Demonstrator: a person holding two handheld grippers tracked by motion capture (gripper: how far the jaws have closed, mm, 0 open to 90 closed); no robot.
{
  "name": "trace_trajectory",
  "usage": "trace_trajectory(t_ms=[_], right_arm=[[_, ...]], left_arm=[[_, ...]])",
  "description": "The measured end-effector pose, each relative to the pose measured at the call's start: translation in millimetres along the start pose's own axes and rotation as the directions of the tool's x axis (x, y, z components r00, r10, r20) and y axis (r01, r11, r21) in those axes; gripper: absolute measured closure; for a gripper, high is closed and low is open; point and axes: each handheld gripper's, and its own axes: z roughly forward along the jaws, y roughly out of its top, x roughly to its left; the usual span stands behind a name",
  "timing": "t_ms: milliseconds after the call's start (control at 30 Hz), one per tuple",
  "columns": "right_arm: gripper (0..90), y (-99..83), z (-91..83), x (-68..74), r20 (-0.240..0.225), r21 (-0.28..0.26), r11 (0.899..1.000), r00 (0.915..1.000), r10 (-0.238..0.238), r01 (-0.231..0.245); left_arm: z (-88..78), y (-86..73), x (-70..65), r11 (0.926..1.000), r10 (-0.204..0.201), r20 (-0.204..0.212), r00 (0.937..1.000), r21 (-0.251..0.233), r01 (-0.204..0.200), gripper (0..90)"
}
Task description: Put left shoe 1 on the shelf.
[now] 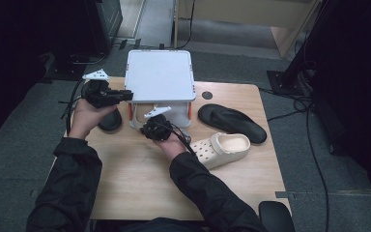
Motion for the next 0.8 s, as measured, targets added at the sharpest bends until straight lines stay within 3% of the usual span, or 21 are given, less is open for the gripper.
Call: trace_trajectory(t_ms=[133, 333, 433, 467, 533, 633, 733, 800], right_arm=[[73.5, 1.7, -15.0, 3.6, -0.021, 0.004, 1.0, 0.9997, -0.013, 0.013], [70.0, 1.0, -49.5, 3.9, -0.065, -0.029, 0.999, 0.9973, -0.033, 0.031], [69.2, -0.8, -62.5, 2.2, -0.077, -0.027, 0.999, 0.9963, -0.039, 0.037], [68.8, -3.6, -75.0, -0.5, -0.078, -0.023, 0.999, 0.9959, -0.045, 0.044], [68.1, -7.1, -85.4, -3.2, -0.08, -0.025, 0.999, 0.9956, -0.049, 0.047], [67.5, -14.2, -102.3, -8.8, -0.074, -0.033, 0.999, 0.9963, -0.045, 0.042], [66.8, -21.9, -118.3, -15.9, -0.068, -0.041, 0.999, 0.9971, -0.034, 0.031], [66.3, -26.9, -126.8, -20.9, -0.066, -0.039, 0.999, 0.9975, -0.025, 0.023]], left_arm=[[-3.0, 1.8, -4.1, 0.9993, -0.034, 0.016, 0.9993, 0.017, 0.034, 69.2], [-13.7, 5.7, -23.2, 0.9989, -0.039, -0.009, 0.9992, 0.026, 0.039, 59.4], [-13.2, 6.1, -31.9, 0.9991, -0.019, -0.013, 0.9997, 0.037, 0.019, 58.3], [-9.4, 6.7, -40.8, 0.9984, 0.003, -0.01, 0.9999, 0.057, -0.002, 57.8], [-4.7, 7.3, -48.4, 0.9981, 0.01, 0.013, 0.9999, 0.061, -0.011, 57.7], [3.0, 7.5, -57.9, 0.9964, 0.03, 0.016, 0.9994, 0.078, -0.032, 57.5], [8.0, 4.2, -62.6, 0.9989, -0.001, 0.032, 0.9995, 0.047, 0.0, 57.5], [11.3, 1.2, -65.1, 0.9983, -0.009, 0.02, 0.9997, 0.058, 0.008, 57.1]])
